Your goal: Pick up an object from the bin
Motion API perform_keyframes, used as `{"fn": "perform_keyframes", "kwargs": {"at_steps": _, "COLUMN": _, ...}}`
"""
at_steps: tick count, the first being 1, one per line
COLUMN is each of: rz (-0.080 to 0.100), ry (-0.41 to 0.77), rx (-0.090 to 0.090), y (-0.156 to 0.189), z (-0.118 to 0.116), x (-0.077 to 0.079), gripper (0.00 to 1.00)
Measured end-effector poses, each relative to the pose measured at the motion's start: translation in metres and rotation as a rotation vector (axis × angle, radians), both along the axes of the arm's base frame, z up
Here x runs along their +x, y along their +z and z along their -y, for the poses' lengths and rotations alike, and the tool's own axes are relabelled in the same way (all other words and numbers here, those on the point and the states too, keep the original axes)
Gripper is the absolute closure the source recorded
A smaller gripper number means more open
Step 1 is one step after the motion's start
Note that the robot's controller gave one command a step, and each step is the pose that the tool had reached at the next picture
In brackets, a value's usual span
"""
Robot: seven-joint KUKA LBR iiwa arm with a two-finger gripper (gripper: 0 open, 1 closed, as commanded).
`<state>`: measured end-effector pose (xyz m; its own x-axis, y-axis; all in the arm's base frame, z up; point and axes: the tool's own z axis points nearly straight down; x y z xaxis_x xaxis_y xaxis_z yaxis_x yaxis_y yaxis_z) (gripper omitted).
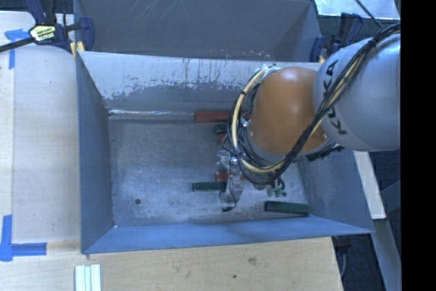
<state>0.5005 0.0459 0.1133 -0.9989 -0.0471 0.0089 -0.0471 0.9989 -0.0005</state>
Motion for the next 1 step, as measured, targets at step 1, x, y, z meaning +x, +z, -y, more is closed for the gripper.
{"fn": "perform_keyframes", "kwargs": {"at_steps": 1, "rz": 0.009, "ry": -0.001, "rx": 0.001, "y": 0.0220, "z": -0.0001, "x": 0.0022, "gripper": 1.00}}
